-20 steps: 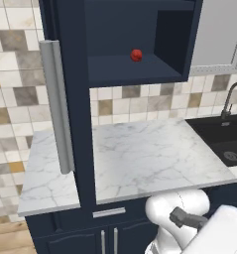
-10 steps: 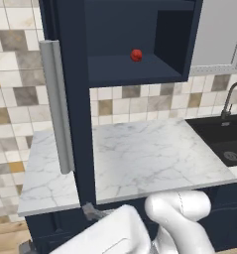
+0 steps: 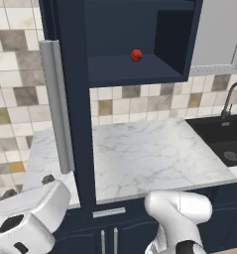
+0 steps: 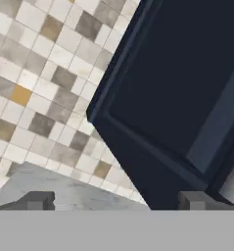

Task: Pick the bell pepper from the counter and place it in the cabinet. Then close the cabinet.

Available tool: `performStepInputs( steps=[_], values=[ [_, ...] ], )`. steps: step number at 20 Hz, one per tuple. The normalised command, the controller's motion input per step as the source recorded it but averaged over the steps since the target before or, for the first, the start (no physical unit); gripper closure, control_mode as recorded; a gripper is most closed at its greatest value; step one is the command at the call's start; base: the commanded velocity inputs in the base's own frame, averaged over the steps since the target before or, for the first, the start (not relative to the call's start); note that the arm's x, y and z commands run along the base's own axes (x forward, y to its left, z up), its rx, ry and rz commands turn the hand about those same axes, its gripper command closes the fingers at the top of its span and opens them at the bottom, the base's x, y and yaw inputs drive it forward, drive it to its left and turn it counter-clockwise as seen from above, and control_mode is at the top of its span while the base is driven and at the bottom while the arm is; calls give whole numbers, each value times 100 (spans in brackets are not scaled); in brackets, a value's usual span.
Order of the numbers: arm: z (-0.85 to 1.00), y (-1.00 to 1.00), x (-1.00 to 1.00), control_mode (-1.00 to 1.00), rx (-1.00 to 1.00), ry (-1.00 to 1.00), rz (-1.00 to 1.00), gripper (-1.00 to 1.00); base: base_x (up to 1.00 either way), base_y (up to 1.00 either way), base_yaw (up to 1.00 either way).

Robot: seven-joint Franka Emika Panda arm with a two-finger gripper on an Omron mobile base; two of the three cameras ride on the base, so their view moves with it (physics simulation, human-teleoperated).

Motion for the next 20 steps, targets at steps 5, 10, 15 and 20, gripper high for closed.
performStepInputs(
  steps=[5, 10, 15, 20],
  values=[
    [-26, 17, 72, -100, -14, 14, -61, -100, 0, 0, 0],
    [-1, -39, 18, -100, -3, 17, -49, -100, 0, 0, 0],
    [0, -83, -2, -100, 0, 6, -30, -100, 0, 0, 0],
    [8, -100, -57, -100, 0, -9, -15, -100, 0, 0, 0]
  ],
)
